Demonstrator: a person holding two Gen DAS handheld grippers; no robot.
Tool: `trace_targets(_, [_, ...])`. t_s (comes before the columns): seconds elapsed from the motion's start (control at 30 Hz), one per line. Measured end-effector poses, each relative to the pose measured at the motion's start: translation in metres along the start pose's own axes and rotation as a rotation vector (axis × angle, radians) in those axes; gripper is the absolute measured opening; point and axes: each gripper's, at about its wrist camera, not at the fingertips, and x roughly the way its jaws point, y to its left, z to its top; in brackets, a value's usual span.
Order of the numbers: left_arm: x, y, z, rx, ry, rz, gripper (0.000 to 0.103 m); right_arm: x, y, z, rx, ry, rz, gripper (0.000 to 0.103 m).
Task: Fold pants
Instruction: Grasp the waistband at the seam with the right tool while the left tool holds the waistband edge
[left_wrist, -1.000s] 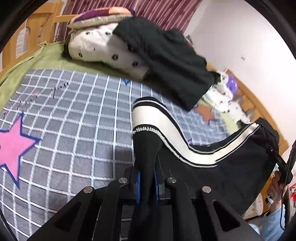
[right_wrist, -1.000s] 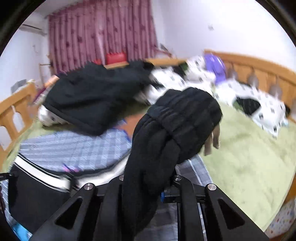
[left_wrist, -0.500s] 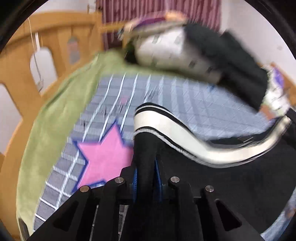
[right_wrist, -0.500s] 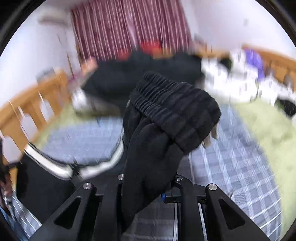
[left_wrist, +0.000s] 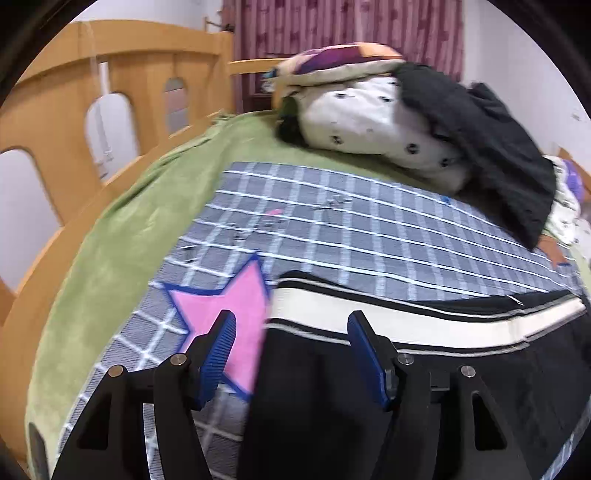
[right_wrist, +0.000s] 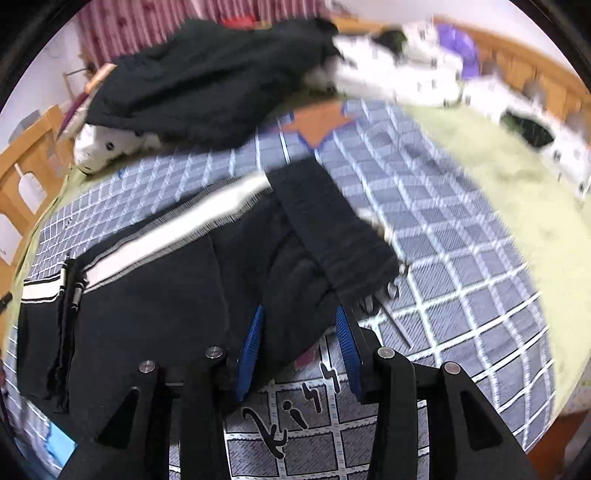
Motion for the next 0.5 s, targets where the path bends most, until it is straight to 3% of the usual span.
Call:
trace_targets(0.07, [0.002,-0.010,-0.006,0.002,0.019,-0.034,0.061,-0.011,0.014,-0.002,-0.050,-0.045,-0.009,0.042])
trace_targets(0.1, [0.006,-0.013,-0.008,0.000,0.037,-0.045,0.061,-0.011,0.017,-0.003,-0.062,-0.046,-0.010,0.049])
trace_targets(0.2, [0.026,-0.021,-0.019,0.000,0.133,-0.054,0.061,0.016,0.034,-0.008,-0.116,0.074,0.017,0.052])
trace_targets(0.27, [0.042,-0.020,-0.024,0.001,0.217,-0.065,0.061,0.033,0.045,-0.015,-0.170,0.148,-0.043,0.052])
trace_targets(0.4, [0.030,-0.008,-0.020,-0.074,0.180,-0.083,0.061,0.010,0.052,-0.014,-0.131,0.098,-0.024,0.052])
trace_targets(0.5, [0.019,0.003,-0.015,-0.109,0.144,-0.093,0.061,-0.023,0.077,-0.011,-0.100,-0.013,0.039,0.052])
